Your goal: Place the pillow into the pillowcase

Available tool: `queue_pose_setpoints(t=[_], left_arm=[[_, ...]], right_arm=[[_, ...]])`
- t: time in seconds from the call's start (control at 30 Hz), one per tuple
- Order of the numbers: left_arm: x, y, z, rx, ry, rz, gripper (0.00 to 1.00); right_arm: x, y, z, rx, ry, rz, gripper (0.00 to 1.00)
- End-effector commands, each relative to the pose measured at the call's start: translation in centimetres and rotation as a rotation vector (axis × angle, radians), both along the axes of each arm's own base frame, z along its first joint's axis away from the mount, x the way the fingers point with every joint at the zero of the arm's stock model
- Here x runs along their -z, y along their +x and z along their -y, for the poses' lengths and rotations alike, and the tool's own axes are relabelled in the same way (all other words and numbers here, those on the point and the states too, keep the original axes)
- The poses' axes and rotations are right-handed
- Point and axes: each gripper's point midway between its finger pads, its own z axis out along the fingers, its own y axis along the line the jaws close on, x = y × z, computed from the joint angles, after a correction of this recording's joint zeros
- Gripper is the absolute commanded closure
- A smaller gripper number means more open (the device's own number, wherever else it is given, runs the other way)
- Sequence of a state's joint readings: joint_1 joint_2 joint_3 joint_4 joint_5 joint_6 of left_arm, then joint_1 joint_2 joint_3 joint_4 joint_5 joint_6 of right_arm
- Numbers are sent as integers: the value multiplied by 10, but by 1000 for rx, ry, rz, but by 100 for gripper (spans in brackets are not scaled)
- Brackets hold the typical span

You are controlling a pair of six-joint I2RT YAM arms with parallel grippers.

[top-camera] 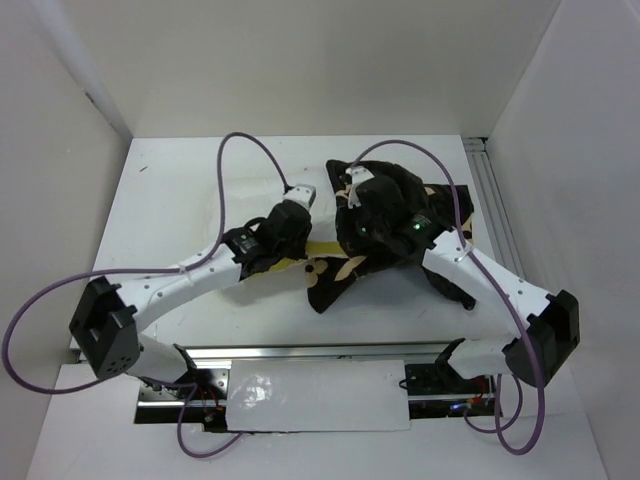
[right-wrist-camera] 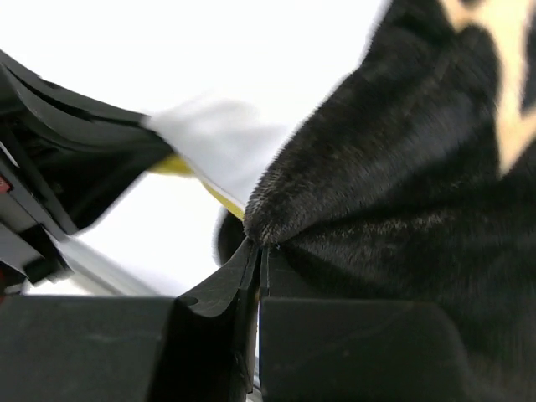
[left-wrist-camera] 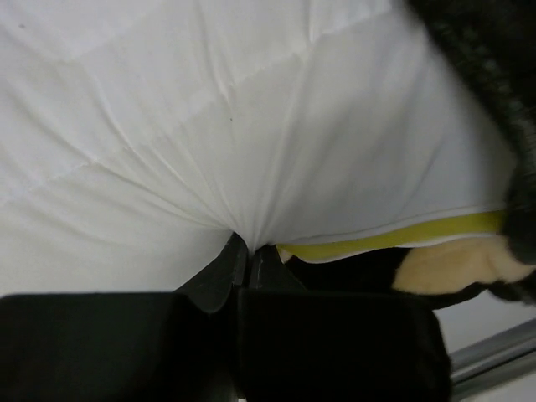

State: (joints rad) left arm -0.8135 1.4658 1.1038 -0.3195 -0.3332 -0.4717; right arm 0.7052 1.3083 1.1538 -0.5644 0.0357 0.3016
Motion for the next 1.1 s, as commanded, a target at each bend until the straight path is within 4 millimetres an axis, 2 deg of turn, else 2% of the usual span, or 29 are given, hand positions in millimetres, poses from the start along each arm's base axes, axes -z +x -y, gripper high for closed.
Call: queue_pose_setpoints(t=[0.0, 0.03, 0.07, 0.1, 0.17, 0.2, 0.23, 0.27, 0.33, 0.43, 0.5, 0.53, 0.63, 0.67, 0.7, 0.8, 0.83, 0.93, 0.97, 1.0, 1.03, 1.07], left_arm=[[-126, 13, 35, -42, -380, 198, 100], [-142, 18, 25, -93, -401, 220, 100], [-142, 20, 19, -143, -402, 212, 100], [-150, 24, 13, -165, -421, 223, 100], [-164, 27, 17, -140, -476, 225, 100], [-162, 28, 21, -129, -481, 219, 100], [-166, 29, 26, -116, -491, 218, 100], [-165, 30, 30, -112, -500, 206, 100], [-150, 31, 41, -99, -503, 153, 100], [-138, 29, 56, -78, -524, 112, 100], [-122, 19, 67, -67, -524, 73, 100], [-121, 21, 70, -76, -536, 66, 100], [-113, 6, 84, -25, -566, 24, 100], [-106, -1, 90, -9, -574, 2, 100], [-113, -3, 96, 26, -606, 2, 100], [-109, -15, 103, 49, -619, -19, 100], [-113, -18, 103, 51, -625, -9, 100], [-107, -22, 103, 73, -618, -19, 100], [-102, -24, 100, 69, -600, -34, 100], [-102, -26, 95, 58, -586, -38, 100], [-100, -26, 87, 27, -562, -33, 100], [-91, -26, 80, 4, -525, -48, 92]], right_arm=[[-85, 2, -54, -210, 246, 152, 100], [-91, 0, -53, -211, 252, 160, 100], [-96, -1, -52, -211, 258, 169, 100], [-104, -6, -54, -238, 286, 180, 100], [-107, -12, -63, -296, 335, 194, 100], [-107, -22, -70, -352, 372, 169, 100], [-96, -20, -81, -383, 376, 138, 100], [-100, -20, -87, -412, 393, 133, 100], [-96, -20, -98, -449, 415, 103, 100], [-124, -13, -107, -456, 493, 176, 100], [-141, -9, -112, -456, 546, 227, 100], [-152, -10, -114, -473, 567, 253, 100], [-172, -16, -118, -530, 610, 298, 100], [-169, -14, -120, -528, 606, 290, 100], [-171, -14, -120, -530, 612, 300, 100], [-181, -23, -122, -586, 644, 329, 100], [-173, -22, -123, -584, 639, 318, 100], [-164, -22, -116, -558, 632, 297, 100], [-157, -20, -115, -543, 608, 282, 98], [-151, -15, -110, -502, 575, 279, 87], [-130, -14, -103, -471, 505, 229, 73], [-126, -14, -95, -441, 473, 223, 61]])
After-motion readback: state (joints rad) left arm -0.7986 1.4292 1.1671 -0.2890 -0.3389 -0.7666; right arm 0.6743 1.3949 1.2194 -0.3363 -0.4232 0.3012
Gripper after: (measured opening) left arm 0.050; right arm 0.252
